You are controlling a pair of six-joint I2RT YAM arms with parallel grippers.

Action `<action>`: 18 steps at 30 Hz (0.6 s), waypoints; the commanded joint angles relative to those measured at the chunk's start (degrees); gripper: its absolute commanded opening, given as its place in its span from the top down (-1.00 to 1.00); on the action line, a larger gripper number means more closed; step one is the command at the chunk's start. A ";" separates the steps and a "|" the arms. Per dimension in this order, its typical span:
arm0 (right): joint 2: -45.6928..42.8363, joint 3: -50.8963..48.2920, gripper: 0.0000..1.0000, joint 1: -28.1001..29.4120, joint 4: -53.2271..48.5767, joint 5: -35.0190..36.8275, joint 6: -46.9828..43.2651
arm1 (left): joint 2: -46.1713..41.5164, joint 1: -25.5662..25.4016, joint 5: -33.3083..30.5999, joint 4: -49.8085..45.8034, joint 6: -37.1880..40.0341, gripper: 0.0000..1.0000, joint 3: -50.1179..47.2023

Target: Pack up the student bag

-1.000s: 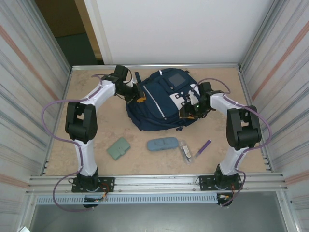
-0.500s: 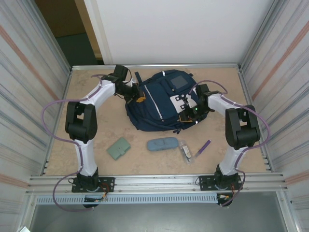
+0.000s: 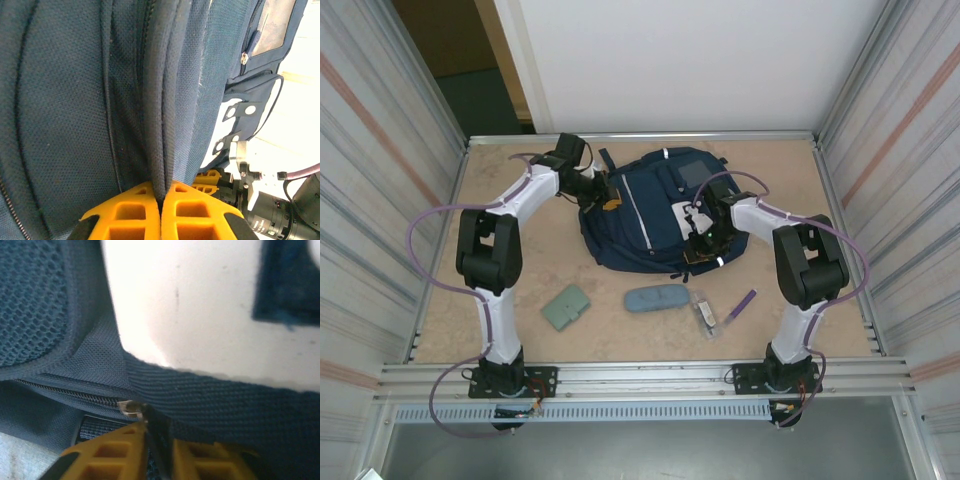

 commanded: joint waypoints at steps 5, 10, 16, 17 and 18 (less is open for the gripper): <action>-4.04 2.31 1.00 0.26 -5.25 1.77 1.94 | 0.08 0.08 0.38 3.17 -0.44 1.00 0.48; -2.59 8.91 1.00 1.18 -14.11 3.95 0.74 | 1.62 0.12 -2.24 5.50 -2.50 1.00 0.65; 3.39 18.29 1.00 3.53 -22.43 -3.25 -1.09 | 3.00 -1.28 -2.89 14.27 -10.95 1.00 -1.76; 4.62 19.85 0.98 4.08 -23.01 -4.63 -1.13 | 3.36 -1.59 -3.36 15.67 -12.25 1.00 -1.85; 5.64 21.19 0.98 4.79 -23.43 -5.36 -1.07 | 3.83 -1.92 -3.68 16.66 -13.28 1.00 -1.86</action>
